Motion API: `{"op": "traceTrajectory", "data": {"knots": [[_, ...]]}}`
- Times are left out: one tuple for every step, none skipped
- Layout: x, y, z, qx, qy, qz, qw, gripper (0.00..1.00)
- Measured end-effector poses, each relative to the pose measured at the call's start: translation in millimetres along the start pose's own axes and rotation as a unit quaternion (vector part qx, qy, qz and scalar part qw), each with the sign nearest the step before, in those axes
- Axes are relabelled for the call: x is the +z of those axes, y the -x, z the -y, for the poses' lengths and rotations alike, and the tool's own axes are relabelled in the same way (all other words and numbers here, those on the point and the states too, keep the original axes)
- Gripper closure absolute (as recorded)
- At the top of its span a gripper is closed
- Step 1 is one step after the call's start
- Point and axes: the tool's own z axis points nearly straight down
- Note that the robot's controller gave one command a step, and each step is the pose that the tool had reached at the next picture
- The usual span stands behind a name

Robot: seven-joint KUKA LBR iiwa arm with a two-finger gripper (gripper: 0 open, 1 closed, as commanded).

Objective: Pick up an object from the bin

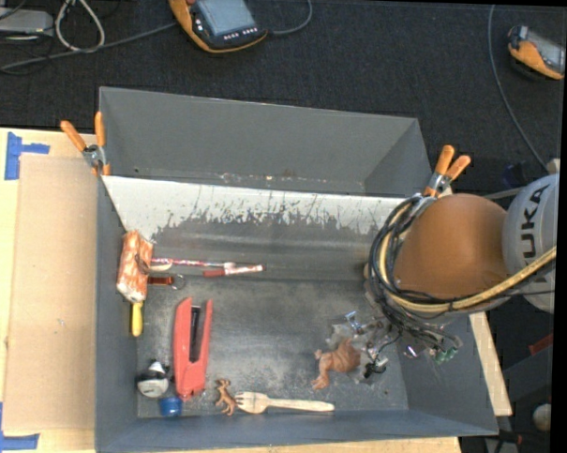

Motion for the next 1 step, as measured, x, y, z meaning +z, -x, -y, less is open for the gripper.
{"op": "traceTrajectory", "data": {"knots": [[-6.9, 0.2, -0.6, 0.001, 0.000, -0.0004, 1.0000, 1.00]]}}
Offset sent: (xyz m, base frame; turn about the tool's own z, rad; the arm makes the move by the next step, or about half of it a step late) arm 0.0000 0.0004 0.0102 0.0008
